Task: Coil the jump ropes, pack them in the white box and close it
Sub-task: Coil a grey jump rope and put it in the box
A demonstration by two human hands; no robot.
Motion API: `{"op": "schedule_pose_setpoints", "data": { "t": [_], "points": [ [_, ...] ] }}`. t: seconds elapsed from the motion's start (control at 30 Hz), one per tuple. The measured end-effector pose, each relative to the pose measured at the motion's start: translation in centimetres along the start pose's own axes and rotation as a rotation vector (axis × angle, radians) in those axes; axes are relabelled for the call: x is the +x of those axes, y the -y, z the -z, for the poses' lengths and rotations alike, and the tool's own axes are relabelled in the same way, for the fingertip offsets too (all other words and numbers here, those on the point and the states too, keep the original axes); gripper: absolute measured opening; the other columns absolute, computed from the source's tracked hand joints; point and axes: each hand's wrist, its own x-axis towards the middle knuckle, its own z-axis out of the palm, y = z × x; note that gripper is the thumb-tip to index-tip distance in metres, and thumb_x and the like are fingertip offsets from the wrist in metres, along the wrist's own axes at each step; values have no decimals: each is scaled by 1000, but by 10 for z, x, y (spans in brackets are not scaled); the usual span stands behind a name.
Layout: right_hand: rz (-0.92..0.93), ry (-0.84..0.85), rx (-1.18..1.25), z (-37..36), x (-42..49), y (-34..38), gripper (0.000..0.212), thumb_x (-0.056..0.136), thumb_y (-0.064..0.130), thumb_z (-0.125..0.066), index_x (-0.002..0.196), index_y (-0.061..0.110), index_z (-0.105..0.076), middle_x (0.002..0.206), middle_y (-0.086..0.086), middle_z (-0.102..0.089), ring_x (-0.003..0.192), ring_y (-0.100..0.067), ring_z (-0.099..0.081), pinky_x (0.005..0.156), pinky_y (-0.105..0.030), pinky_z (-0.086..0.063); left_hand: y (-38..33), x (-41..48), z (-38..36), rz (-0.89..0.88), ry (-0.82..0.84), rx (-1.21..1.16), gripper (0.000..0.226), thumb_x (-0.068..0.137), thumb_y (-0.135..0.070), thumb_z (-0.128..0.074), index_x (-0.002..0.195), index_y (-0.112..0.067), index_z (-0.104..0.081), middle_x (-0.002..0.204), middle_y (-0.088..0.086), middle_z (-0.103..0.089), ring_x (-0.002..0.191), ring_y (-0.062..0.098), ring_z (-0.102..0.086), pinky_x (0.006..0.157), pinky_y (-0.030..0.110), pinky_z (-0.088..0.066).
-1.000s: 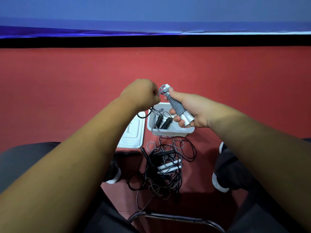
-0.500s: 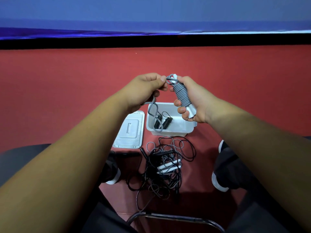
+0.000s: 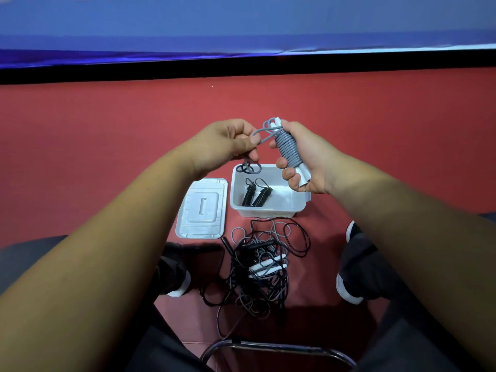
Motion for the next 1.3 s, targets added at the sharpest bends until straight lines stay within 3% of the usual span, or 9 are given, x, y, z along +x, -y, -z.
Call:
{"op": "schedule_pose_setpoints", "data": {
  "t": [0.13, 0.3, 0.4, 0.5, 0.73, 0.83, 0.97, 1.17, 1.3],
  "points": [
    [9, 14, -42, 2, 0, 2, 54, 88, 77, -57, 100, 26, -69, 68, 3, -51, 50, -13, -35, 51, -20, -28, -1, -2, 9, 16, -1, 233, 8, 101, -10, -66, 108, -10, -71, 90, 8, -78, 74, 17, -70, 78, 31, -58],
    [-10, 139, -100, 0, -6, 5, 50, 89, 75, -57, 94, 26, -64, 69, 3, -47, 51, -13, -32, 55, -20, -22, -1, -7, 15, 102, -62, 578, 12, 85, -29, -86, 95, -25, -83, 81, -8, -79, 80, 13, -74, 85, 28, -56],
    [-30, 257, -108, -1, -9, 4, 50, 90, 74, -57, 98, 25, -61, 69, 2, -44, 49, -13, -30, 50, -19, -21, 1, -8, 12, 142, -60, 644, 14, 81, -36, -88, 88, -24, -83, 72, -6, -77, 69, 12, -72, 73, 28, -58],
    [-56, 389, -97, -2, -13, 3, 51, 91, 76, -56, 96, 25, -59, 68, 3, -40, 45, -11, -26, 46, -19, -19, 0, -8, 11, 153, -83, 651, 19, 81, -39, -87, 81, -21, -82, 67, -2, -75, 59, 11, -65, 62, 25, -53],
    [-131, 637, -161, -8, -21, -4, 55, 93, 80, -48, 94, 26, -62, 61, 2, -30, 39, -8, -23, 42, -14, -20, -3, -10, 9, 189, -45, 498, 10, 83, -24, -88, 79, -17, -82, 75, 7, -77, 65, 20, -67, 69, 35, -61],
    [-218, 715, -181, -10, -23, -9, 58, 92, 75, -51, 109, 23, -70, 57, 2, -29, 36, -7, -26, 40, -12, -24, -4, -13, 8, 168, -21, 495, 21, 88, -2, -78, 72, -16, -77, 71, 15, -72, 62, 21, -65, 65, 36, -59],
    [-316, 817, -310, -13, -27, -15, 67, 92, 76, -46, 138, 33, -70, 54, 2, -33, 36, -6, -29, 40, -13, -21, -8, -15, 6, 111, 28, 398, 21, 91, 5, -69, 92, -12, -82, 85, 20, -76, 69, 16, -63, 67, 27, -57],
    [-282, 647, -462, -14, -21, -23, 53, 96, 72, -49, 136, 43, -68, 89, -9, -74, 42, -10, -41, 42, -16, -35, -7, -9, 1, 63, 30, 362, 14, 90, -3, -77, 99, -12, -83, 92, 13, -80, 81, 17, -73, 87, 33, -63],
    [-207, 490, -527, -16, -13, -25, 66, 97, 71, -53, 143, 24, -52, 120, -13, -78, 47, -12, -48, 43, -19, -40, -14, -10, -2, 25, -22, 393, 15, 88, -1, -78, 96, -13, -84, 89, 7, -80, 83, 19, -77, 87, 33, -63]
  ]
}}
